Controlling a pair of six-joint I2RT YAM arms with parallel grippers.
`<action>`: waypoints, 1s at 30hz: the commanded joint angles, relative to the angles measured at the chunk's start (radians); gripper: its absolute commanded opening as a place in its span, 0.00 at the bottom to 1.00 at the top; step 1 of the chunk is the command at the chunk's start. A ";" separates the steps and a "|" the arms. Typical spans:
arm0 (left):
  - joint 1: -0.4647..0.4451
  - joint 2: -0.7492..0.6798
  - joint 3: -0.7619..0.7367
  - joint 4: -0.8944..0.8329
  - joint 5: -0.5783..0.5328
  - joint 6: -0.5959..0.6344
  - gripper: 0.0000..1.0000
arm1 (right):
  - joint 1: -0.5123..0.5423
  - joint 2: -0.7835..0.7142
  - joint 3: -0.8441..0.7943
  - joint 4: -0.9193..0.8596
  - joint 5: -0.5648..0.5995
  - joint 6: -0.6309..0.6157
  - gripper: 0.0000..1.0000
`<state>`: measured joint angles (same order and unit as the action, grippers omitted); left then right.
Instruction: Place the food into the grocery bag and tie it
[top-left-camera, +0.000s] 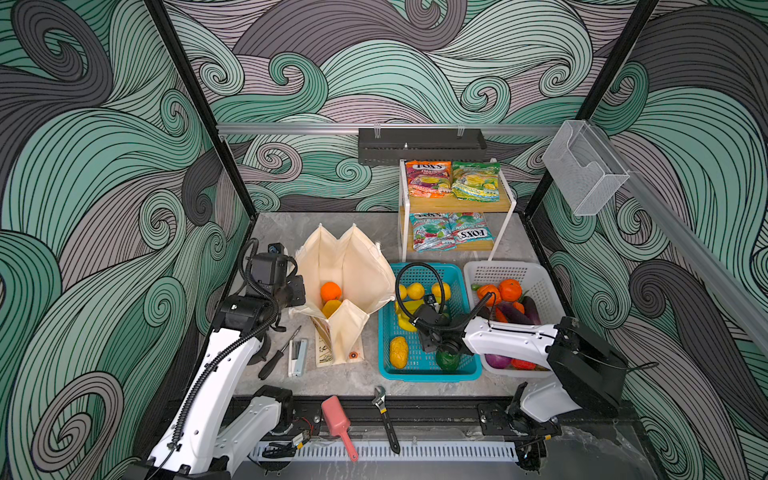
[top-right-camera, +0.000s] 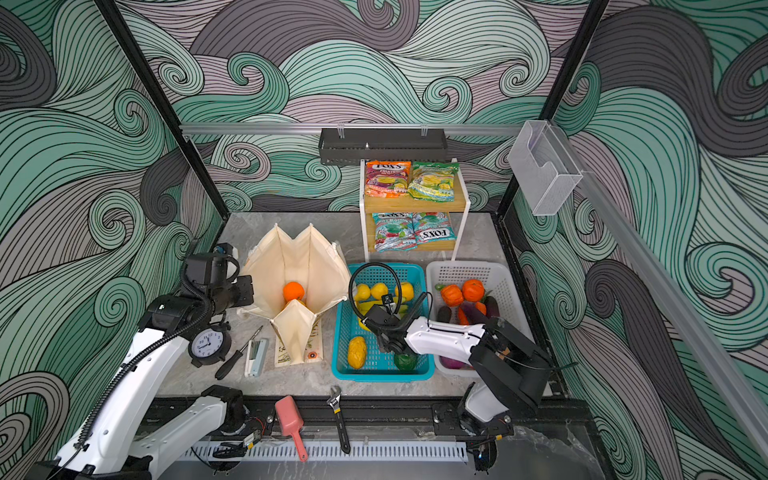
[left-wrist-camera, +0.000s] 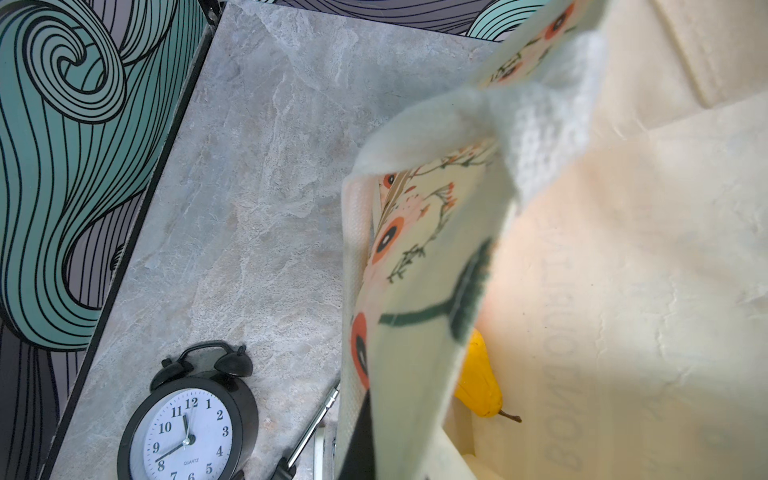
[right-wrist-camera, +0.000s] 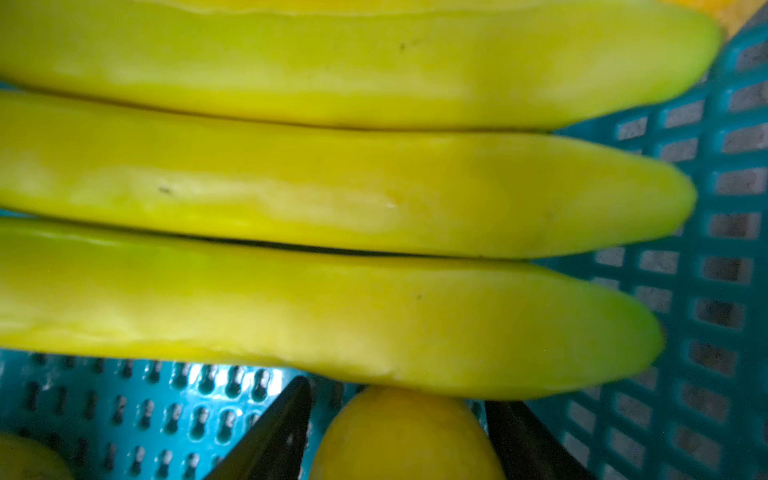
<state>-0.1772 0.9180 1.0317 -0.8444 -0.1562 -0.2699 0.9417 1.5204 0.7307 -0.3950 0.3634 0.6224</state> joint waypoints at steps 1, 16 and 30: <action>0.002 -0.017 0.009 0.016 0.009 0.009 0.00 | 0.006 -0.029 -0.001 -0.004 0.010 0.017 0.61; 0.002 -0.021 0.008 0.019 0.006 0.010 0.00 | 0.008 -0.273 -0.011 -0.089 -0.004 0.032 0.54; 0.003 -0.017 0.007 0.018 -0.001 0.009 0.00 | 0.007 -0.491 0.228 -0.164 -0.019 -0.169 0.53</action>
<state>-0.1772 0.9180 1.0317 -0.8444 -0.1535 -0.2703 0.9451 1.0237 0.8822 -0.5426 0.3576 0.5320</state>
